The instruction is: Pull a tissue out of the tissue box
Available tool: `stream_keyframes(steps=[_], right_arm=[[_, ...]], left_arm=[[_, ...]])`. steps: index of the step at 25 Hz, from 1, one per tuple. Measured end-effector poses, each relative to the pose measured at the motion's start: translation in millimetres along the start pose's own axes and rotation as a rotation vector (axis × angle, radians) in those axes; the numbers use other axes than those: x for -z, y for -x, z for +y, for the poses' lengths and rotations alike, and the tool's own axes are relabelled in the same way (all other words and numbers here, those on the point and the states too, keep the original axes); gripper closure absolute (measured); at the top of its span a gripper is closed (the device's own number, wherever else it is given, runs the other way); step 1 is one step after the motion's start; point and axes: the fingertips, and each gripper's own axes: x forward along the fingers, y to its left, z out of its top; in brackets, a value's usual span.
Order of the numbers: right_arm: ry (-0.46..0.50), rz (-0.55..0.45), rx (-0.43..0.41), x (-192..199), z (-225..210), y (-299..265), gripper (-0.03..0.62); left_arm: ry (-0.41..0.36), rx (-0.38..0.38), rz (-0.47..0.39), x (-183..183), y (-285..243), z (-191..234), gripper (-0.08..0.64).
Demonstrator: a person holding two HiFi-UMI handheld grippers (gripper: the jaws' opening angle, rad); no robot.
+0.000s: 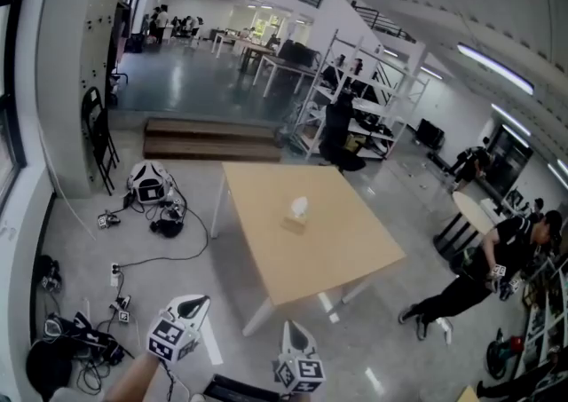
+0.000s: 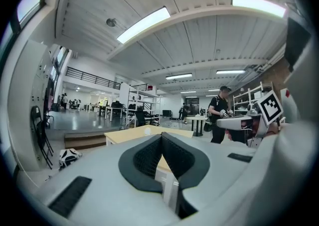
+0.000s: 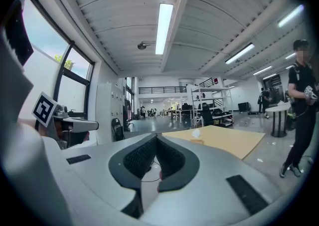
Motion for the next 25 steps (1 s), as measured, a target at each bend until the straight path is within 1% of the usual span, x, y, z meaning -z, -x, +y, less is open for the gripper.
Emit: stream_keyframes(steps=[7,10,18,25], right_arm=[[-0.022,-0.004,0.175,0,-49,49,0.592],[-0.031,-0.004,0.228,3,-63,65,0.592],[-0.048,0.004,0.288,10,-90,77,0.592],[-0.055,0.006,0.307,14,-134,70,0.592]], left_arm=[[-0.017,0.16,0.015,-4,-33,-52,0.554],[-0.015,0.206,0.012,-2,-45,-67,0.554],[-0.03,0.269,0.031,1,-75,-93,0.554],[-0.048,0.282,0.042,0,-116,-110,0.554]])
